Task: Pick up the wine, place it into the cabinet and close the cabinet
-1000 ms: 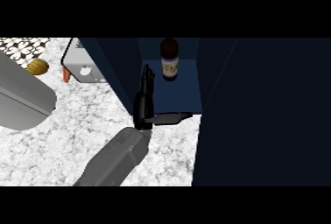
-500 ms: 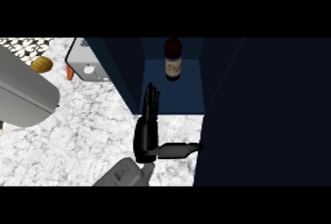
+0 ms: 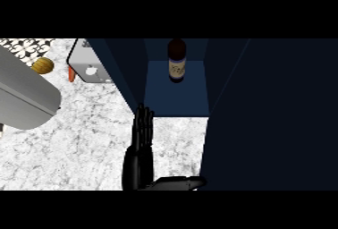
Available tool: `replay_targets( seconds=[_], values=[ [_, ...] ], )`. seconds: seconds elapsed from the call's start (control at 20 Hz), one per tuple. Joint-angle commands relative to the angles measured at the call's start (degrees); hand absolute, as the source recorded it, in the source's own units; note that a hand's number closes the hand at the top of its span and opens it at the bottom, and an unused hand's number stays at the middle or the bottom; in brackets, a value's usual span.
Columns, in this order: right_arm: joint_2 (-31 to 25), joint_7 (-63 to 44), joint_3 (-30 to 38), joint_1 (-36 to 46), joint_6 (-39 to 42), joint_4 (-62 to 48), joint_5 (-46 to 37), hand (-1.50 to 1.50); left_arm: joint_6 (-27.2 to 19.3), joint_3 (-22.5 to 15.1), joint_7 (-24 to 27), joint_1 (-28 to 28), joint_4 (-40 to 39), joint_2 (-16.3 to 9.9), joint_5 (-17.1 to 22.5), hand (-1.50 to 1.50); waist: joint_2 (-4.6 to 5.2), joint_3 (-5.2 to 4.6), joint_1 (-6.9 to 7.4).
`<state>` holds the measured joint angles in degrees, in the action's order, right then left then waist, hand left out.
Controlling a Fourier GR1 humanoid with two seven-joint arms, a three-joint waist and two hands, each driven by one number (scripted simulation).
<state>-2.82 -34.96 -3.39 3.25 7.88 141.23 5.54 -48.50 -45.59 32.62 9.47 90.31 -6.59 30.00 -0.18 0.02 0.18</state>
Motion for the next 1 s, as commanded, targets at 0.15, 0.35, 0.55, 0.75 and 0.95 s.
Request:
replay_targets(
  seconds=[0.15, 0.35, 0.55, 0.75, 0.95],
  values=[
    [0.62, -3.37, -1.11, -2.09, 1.19, 4.12, 7.72, -1.5, 1.42, -2.14, -2.66, -6.68, 11.77, -6.45, -2.35, -1.5, 0.03, 0.0, -0.16],
    [0.1, -5.6, -3.25, 0.92, 2.29, 1.71, 7.46, 1.5, 5.69, -0.74, -3.6, -9.75, 18.78, -13.61, -1.5, -1.5, 0.03, -0.02, 0.2],
    [-1.22, -6.16, -2.78, -1.93, 4.71, 4.11, 9.02, 1.5, 11.63, 0.54, -1.82, -15.01, 20.59, -17.84, 0.07, -1.5, 0.07, -0.02, -0.15],
    [-1.65, -3.37, -4.08, -3.92, 7.42, 4.45, 7.98, 1.5, 12.19, 0.65, -0.99, -19.35, 24.94, -20.04, -1.45, -1.5, 0.07, -0.02, -0.12],
    [0.69, -7.98, -10.11, -8.91, 6.26, 7.0, 11.52, 1.5, 17.48, 8.91, -1.19, -20.06, 27.14, -24.84, 4.76, -1.5, -0.02, -0.04, -0.4]
  ],
)
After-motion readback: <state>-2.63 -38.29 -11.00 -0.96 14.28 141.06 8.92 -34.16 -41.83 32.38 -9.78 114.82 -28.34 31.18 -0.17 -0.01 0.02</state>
